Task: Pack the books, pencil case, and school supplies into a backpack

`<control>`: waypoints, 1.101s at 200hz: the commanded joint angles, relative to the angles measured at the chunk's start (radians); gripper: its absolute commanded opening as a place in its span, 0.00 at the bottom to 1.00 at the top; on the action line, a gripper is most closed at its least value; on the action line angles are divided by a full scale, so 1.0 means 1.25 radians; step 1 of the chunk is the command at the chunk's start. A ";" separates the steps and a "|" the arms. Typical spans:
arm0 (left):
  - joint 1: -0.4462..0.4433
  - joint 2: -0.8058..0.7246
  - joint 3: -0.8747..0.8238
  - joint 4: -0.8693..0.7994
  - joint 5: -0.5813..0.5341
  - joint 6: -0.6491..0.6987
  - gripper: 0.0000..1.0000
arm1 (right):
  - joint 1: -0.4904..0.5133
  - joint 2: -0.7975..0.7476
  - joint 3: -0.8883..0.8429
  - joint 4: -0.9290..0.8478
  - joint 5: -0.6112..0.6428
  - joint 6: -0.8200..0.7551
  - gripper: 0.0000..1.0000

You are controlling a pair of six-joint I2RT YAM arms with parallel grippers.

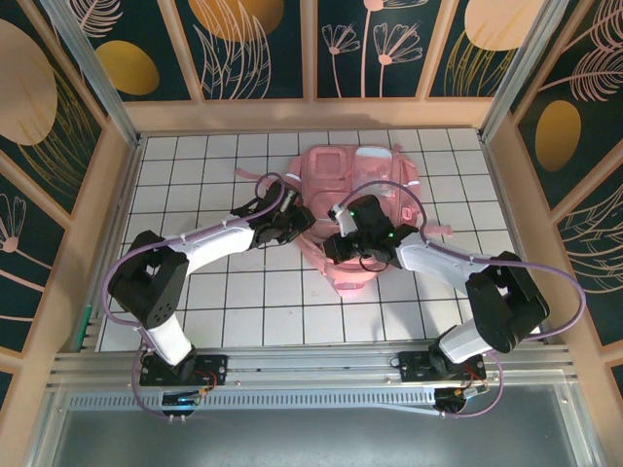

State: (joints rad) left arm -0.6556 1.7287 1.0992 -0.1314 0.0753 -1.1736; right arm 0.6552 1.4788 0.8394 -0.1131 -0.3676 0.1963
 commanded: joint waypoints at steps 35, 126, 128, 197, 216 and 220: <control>0.018 0.056 0.001 0.028 0.009 0.033 0.40 | -0.005 -0.014 0.038 -0.007 -0.018 -0.010 0.00; 0.018 0.014 -0.009 0.099 0.096 -0.014 0.00 | -0.002 -0.012 0.025 -0.031 0.065 -0.005 0.00; 0.019 0.010 -0.009 0.097 0.096 -0.018 0.00 | -0.002 -0.013 0.023 -0.031 0.070 -0.003 0.00; 0.018 -0.081 0.014 0.084 0.127 -0.149 0.00 | -0.020 -0.074 0.024 -0.122 0.128 0.054 0.47; 0.018 -0.086 -0.006 0.125 0.148 -0.185 0.00 | -0.046 -0.100 0.029 -0.144 0.104 0.066 0.51; 0.019 -0.086 -0.008 0.129 0.153 -0.191 0.00 | -0.054 -0.105 0.028 -0.146 0.094 0.072 0.52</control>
State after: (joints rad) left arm -0.6331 1.6798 1.0935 -0.0586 0.2028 -1.3144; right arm 0.6403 1.3914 0.8482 -0.2234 -0.2810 0.2497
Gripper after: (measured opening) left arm 0.049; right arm 0.493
